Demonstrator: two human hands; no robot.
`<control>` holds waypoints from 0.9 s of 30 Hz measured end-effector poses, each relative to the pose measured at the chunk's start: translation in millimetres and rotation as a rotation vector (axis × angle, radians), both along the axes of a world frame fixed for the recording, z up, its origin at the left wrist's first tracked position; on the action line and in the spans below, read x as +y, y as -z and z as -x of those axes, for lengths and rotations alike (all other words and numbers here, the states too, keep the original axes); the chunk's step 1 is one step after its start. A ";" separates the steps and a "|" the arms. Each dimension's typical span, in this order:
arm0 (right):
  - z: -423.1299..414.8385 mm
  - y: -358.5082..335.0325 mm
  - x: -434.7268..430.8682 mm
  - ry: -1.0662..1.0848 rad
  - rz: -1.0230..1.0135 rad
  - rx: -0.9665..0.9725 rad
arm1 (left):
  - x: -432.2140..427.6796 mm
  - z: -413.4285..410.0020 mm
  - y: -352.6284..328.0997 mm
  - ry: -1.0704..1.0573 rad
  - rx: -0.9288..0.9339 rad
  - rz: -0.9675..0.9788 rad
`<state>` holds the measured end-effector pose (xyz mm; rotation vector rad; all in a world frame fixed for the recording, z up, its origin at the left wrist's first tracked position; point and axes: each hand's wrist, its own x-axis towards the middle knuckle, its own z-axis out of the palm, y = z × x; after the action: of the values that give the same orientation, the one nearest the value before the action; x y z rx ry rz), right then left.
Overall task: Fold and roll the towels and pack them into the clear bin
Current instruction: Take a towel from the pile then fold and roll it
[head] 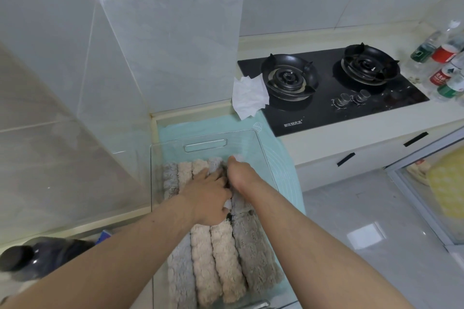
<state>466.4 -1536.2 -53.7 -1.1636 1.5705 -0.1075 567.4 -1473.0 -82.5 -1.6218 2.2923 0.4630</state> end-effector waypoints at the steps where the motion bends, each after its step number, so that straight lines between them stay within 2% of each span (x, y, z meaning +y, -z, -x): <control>1: -0.5 1.0 0.3 0.006 0.004 0.035 | 3.9 -2.0 -0.8 -0.020 0.033 0.016; 4: -1.8 -3.9 0.1 -0.043 0.053 0.079 | 14.2 -7.8 -4.4 -0.087 0.099 0.085; 12: -7.1 -38.0 -5.8 -0.398 0.095 0.160 | 27.5 -14.0 -10.3 -0.111 0.061 0.086; 15: -6.2 -52.8 -2.1 -0.518 0.162 0.214 | 29.3 -21.3 -17.0 -0.208 0.161 0.088; 18: 1.7 -70.6 0.0 -0.440 0.294 0.120 | 29.7 -27.0 -38.6 -0.379 0.415 0.098; 21: 20.4 -99.1 7.1 -0.280 0.380 -0.138 | 38.7 -30.6 -74.0 -0.621 0.769 0.194; 24: 40.9 -122.7 15.3 -0.254 0.383 -0.349 | 59.1 -36.7 -100.7 -0.799 1.066 0.277; 27: 52.3 -139.1 21.9 -0.250 0.413 -0.456 | 77.4 -43.1 -115.3 -0.948 1.276 0.369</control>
<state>414.2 -1514.3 85.4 -1.5203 1.0154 -0.5131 610.5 -1395.6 32.8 -3.2259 2.0557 1.7823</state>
